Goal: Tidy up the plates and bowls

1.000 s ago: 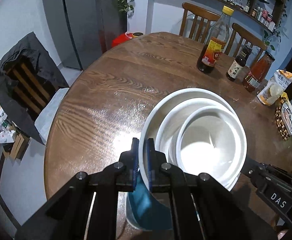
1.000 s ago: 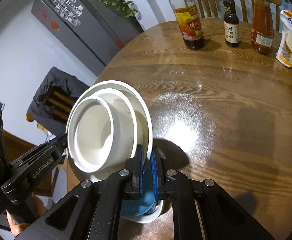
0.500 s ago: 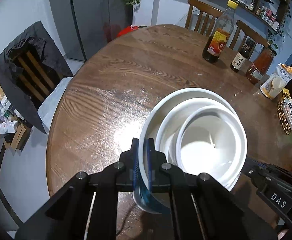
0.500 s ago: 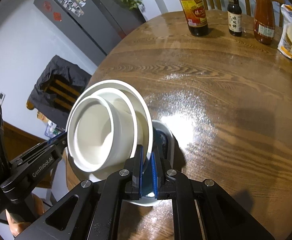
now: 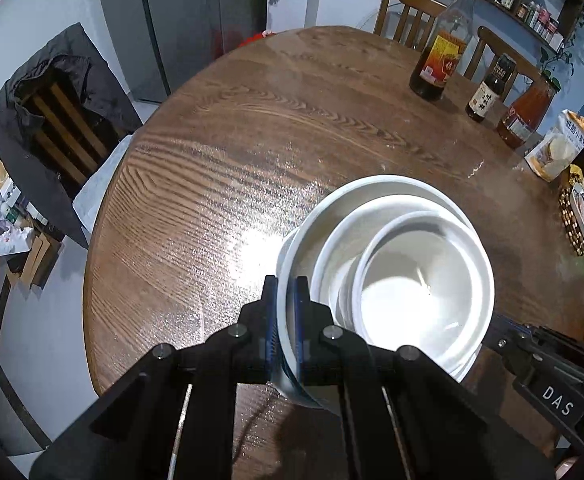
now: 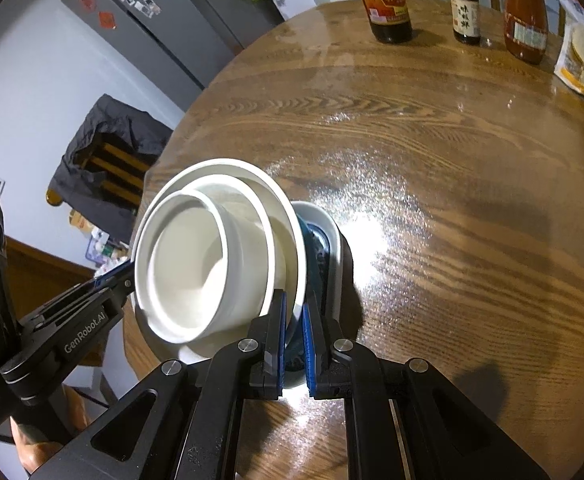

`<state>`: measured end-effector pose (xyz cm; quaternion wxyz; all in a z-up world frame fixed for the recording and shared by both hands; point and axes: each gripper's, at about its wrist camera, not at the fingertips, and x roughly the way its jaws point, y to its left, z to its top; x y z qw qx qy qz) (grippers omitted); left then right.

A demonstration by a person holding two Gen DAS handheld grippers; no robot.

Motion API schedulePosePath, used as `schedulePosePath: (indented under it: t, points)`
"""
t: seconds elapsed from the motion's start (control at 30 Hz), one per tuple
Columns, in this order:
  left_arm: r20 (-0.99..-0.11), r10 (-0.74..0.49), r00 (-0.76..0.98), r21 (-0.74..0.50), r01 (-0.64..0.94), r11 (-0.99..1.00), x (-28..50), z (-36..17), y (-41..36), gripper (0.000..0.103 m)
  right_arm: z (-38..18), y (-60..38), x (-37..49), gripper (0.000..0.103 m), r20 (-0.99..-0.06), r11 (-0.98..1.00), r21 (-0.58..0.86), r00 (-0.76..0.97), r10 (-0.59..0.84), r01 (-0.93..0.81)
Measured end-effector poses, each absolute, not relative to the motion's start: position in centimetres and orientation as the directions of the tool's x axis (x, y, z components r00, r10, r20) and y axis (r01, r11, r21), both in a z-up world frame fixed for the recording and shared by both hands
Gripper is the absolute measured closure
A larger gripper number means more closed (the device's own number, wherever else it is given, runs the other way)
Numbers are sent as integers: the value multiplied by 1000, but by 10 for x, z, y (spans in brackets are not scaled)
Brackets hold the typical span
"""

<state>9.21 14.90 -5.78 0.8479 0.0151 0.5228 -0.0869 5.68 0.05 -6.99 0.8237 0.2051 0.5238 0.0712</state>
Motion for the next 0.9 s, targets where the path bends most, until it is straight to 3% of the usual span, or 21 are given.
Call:
schedulePosePath:
  t: [0.9]
  points:
    - [-904,-150,400,-74,200,977,124,-74,135,99,-82,-8,80,92,-856,905,393,425,295,165]
